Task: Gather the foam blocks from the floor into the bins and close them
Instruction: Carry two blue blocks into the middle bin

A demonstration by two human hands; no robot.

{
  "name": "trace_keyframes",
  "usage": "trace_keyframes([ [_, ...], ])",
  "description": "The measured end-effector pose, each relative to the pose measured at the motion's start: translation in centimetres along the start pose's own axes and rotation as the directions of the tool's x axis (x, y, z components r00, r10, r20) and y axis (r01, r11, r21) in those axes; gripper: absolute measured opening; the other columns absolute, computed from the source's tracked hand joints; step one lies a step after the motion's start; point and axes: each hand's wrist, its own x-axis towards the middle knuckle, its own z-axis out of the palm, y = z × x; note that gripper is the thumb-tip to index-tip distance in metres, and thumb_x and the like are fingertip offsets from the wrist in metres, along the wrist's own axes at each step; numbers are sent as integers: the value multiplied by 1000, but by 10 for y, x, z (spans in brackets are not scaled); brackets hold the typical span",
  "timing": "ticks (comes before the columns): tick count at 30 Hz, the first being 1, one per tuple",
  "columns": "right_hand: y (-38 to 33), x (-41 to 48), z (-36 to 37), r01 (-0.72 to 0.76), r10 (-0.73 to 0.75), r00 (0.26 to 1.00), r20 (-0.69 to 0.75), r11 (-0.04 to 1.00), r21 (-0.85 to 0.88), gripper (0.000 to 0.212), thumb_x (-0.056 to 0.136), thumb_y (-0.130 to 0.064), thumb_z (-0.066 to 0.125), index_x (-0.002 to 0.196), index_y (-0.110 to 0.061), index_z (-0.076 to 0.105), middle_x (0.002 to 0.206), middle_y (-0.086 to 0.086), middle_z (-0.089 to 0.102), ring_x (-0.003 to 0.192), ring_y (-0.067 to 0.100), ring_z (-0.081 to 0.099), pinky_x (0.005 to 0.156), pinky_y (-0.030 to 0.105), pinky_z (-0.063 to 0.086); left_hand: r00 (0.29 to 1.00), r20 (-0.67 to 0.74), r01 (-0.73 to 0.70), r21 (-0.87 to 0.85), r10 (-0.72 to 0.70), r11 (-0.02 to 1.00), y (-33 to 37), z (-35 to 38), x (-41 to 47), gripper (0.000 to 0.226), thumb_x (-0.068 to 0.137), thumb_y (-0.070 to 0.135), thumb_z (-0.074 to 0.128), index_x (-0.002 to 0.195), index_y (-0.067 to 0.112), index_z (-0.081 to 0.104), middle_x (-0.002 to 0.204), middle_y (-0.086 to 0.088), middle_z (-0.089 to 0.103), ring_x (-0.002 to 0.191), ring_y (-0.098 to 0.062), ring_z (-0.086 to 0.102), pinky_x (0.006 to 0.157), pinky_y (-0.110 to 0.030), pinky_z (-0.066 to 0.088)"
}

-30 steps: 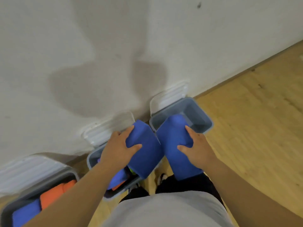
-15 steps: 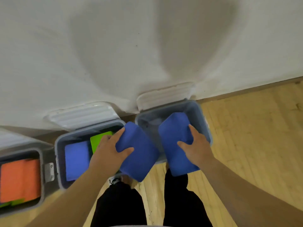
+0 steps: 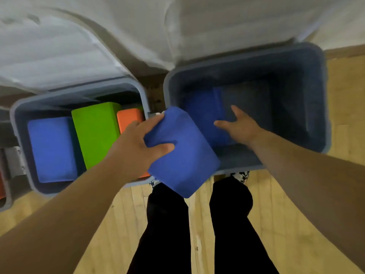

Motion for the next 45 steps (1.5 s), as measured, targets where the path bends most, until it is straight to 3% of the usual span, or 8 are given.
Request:
trace_keyframes([
  [5,21,-18,19,-101,-37,929,368,932,348,79,81,-35,78,145,-58,38,141,-10,63,133,15,56,117,39,36,996,86,-25,-93,33,995,-2,22,30,77,82,48,83,150,44,46,139,16,51,130,-10,50,108,-28,37],
  [8,37,-36,10,-69,-85,917,390,929,364,79,93,-9,68,152,-48,33,135,-9,66,120,11,65,104,35,49,993,116,5,-179,17,984,10,32,40,67,87,38,80,147,43,51,138,22,54,130,-7,52,106,-26,40],
  [12,44,-39,-11,48,-120,938,326,974,221,89,84,-25,81,153,-54,33,139,-16,60,124,7,61,108,44,50,994,103,-11,-204,33,979,31,42,52,70,88,44,78,150,44,46,139,21,52,128,-4,50,110,-28,41],
  [18,39,0,-31,39,-63,993,104,974,221,72,97,-23,70,152,-52,35,135,-16,60,120,13,62,106,48,51,999,-16,-25,159,28,987,24,49,70,88,92,59,66,160,48,12,166,8,22,152,-25,24,120,-48,32],
  [25,36,42,-27,-112,117,993,35,986,-126,108,87,-44,79,165,-25,7,168,5,26,149,28,34,116,35,33,1000,-14,22,388,-18,922,8,64,58,91,92,60,64,161,43,6,170,-2,11,155,-34,13,122,-52,23],
  [34,40,-118,-47,-98,66,992,-108,940,-326,101,81,-61,72,161,-37,15,168,7,15,152,33,21,119,53,32,998,11,-53,487,55,872,86,44,-21,90,93,65,57,161,42,3,171,-6,1,157,-34,5,124,-53,19],
  [41,21,-301,-34,-237,180,918,-354,963,-126,96,86,-67,61,161,-34,11,171,5,6,156,34,10,119,56,28,954,181,-301,614,241,730,148,-12,-124,90,95,67,53,163,37,2,171,-11,-1,156,-37,5,124,-55,19],
  [45,11,-405,8,-282,304,835,-459,952,116,93,87,-67,61,161,-34,14,171,6,6,155,35,11,120,55,26,880,298,-461,723,370,515,150,-52,-187,92,93,70,51,163,37,0,171,-12,-1,155,-38,8,121,-52,21],
])
